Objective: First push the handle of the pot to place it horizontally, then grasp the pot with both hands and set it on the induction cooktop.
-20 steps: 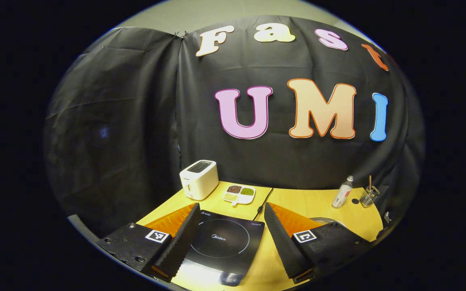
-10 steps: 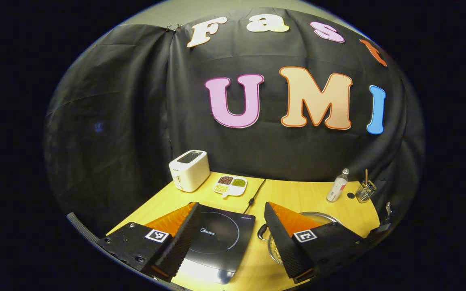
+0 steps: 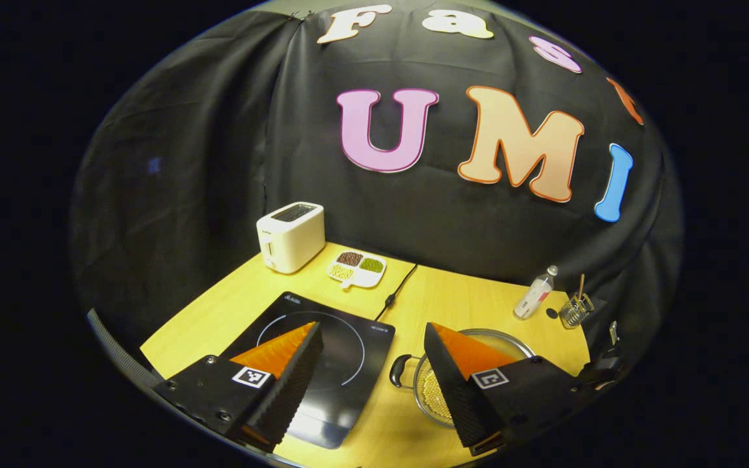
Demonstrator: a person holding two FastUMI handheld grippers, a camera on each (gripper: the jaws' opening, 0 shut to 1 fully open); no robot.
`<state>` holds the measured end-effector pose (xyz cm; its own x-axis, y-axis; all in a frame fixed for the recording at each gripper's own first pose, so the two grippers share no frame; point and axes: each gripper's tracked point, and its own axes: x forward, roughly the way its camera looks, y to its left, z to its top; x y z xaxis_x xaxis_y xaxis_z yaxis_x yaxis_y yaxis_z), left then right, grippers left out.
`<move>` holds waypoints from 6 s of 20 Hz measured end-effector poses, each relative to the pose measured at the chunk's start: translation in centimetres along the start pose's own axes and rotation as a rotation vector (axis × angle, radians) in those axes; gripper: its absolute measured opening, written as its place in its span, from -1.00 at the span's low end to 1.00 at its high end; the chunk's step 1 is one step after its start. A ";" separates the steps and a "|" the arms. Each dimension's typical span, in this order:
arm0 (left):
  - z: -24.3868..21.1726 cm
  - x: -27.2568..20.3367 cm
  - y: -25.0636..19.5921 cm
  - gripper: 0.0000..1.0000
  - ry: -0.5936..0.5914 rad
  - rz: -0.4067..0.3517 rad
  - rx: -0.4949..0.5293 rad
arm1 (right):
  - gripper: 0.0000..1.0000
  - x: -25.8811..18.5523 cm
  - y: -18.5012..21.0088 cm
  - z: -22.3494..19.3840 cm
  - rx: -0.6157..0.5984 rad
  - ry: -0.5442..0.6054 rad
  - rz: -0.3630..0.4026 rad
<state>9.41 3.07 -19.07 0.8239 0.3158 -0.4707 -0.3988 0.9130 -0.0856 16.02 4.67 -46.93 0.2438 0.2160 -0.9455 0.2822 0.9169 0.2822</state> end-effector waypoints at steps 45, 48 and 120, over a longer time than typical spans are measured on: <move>-18.9 13.5 -6.3 0.75 0.776 -0.218 0.142 | 0.75 2.4 5.0 3.4 -0.353 0.251 0.269; -19.1 14.1 -6.1 0.65 0.786 -0.208 0.161 | 0.60 3.3 5.1 3.0 -0.375 0.259 0.259; -6.8 16.3 24.8 0.27 0.656 -0.266 0.406 | 0.06 3.7 27.4 -18.7 -0.362 0.037 0.128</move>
<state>10.21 29.14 -34.85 0.4165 -0.0257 -0.9088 0.0580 0.9983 -0.0017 7.28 36.91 -45.75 0.2207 0.3420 -0.9134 -0.0955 0.9396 0.3287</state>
